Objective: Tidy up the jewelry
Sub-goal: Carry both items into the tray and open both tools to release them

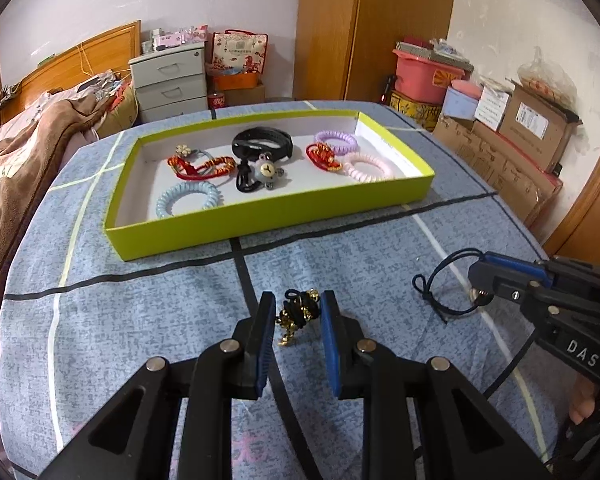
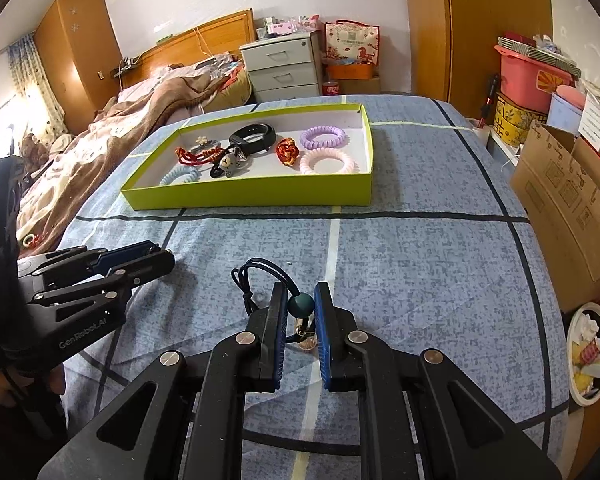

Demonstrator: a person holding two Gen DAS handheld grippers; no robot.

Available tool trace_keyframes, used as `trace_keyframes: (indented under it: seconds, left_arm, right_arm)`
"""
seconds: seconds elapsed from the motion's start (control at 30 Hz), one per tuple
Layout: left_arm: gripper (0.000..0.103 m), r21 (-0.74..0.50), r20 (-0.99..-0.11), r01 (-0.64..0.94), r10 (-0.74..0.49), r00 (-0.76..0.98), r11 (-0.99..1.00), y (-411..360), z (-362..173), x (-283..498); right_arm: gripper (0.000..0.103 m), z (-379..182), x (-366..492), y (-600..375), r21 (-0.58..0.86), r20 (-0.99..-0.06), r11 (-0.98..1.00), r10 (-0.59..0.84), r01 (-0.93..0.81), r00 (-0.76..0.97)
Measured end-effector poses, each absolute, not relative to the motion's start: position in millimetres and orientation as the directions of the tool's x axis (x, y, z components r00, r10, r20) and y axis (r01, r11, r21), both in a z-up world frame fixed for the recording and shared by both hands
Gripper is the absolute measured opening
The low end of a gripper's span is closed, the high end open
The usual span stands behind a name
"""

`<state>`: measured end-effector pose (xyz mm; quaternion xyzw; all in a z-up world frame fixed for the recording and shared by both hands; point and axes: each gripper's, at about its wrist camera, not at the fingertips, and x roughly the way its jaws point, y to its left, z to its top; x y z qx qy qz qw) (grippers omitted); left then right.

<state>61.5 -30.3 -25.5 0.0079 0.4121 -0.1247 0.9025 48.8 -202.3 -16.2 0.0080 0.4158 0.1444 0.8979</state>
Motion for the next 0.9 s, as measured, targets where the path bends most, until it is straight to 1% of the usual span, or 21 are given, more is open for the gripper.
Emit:
trace_keyframes:
  seconds: [0.23, 0.53, 0.9]
  left_arm:
    - [0.023, -0.100, -0.724, 0.218, -0.221, 0.653, 0.971, -24.5, -14.6, 59.6]
    - [0.023, -0.098, -0.681, 0.210, -0.219, 0.699, 0.973, -13.6, 13.2, 63.8]
    - [0.024, -0.118, -0.659, 0.191, -0.221, 0.719, 0.974, 2.4, 37.0, 96.8]
  right_arm:
    - [0.014, -8.1, 51.3, -201.9, 0.133, -0.732, 0.959, 0.266, -0.251, 0.628]
    - [0.014, 12.7, 63.2, -201.3, 0.119, -0.706, 0.958, 0.267, -0.262, 0.656]
    - [0.014, 43.7, 104.8, -203.3, 0.112, -0.679, 0.955, 0.275, -0.274, 0.681]
